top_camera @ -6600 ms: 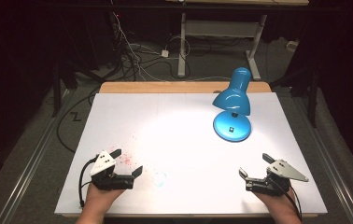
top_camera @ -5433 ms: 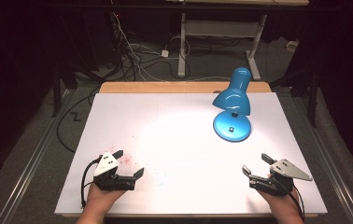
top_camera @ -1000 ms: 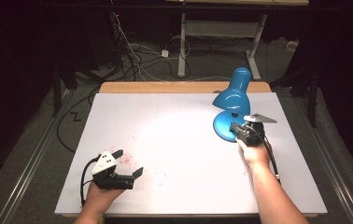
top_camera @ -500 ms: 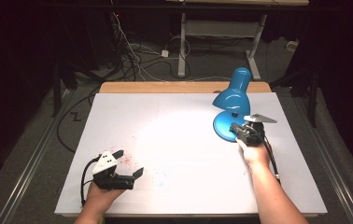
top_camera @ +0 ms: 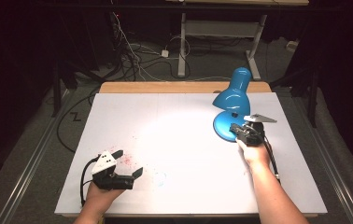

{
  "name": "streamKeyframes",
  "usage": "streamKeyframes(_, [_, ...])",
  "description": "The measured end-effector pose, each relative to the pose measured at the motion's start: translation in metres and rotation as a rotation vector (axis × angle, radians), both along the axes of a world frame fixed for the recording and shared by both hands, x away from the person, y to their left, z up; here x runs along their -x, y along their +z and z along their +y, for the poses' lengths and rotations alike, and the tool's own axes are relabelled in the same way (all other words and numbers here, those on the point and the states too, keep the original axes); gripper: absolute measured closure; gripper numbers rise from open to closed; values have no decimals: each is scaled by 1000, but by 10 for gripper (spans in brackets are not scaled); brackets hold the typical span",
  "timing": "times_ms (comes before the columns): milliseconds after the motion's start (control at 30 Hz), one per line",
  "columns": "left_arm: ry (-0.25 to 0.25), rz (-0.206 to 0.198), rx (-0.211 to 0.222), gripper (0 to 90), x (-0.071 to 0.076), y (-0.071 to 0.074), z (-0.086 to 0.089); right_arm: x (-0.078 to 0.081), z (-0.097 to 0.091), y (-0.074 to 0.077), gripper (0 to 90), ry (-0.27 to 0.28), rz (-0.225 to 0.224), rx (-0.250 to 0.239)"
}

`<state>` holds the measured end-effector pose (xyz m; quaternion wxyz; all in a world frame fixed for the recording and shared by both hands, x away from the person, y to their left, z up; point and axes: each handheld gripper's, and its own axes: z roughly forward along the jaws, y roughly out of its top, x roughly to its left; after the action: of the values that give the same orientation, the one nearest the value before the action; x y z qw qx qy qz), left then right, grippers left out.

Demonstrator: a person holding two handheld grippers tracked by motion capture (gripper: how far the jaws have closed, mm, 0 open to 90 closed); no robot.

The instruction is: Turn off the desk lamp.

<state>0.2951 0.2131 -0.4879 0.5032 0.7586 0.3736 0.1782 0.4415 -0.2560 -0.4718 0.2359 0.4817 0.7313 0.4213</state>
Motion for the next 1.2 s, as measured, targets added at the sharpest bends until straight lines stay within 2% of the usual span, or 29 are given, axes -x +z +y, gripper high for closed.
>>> streamKeyframes(400, [2,4,4,0,-1,-1,1,0,2,-2,900,1,-3,-3])
streamKeyframes(467, [0,3,3,0,-1,-1,0,-1,2,-3,900,-35,-11,19])
streamKeyframes(500, [0,3,2,0,-1,-1,0,-2,0,-3,900,-40,0,-10])
streamKeyframes(567, [0,3,7,0,-2,-1,0,-3,-2,-4,900,-39,4,-31])
streamKeyframes(833, [1,4,10,0,-1,0,1,-3,0,-5,900,-42,-14,-5])
streamKeyframes(900, [-1,1,11,0,-1,0,0,-3,0,-4,900,-39,-10,-10])
streamKeyframes(1033, [3,5,15,0,-1,-1,1,-2,2,-3,900,-34,-9,10])
streamKeyframes(1100, [2,4,16,0,-1,0,1,0,0,-1,900,-16,5,-3])
streamKeyframes(1200, [-3,-2,15,0,-1,0,0,7,-1,5,900,-3,-11,-4])
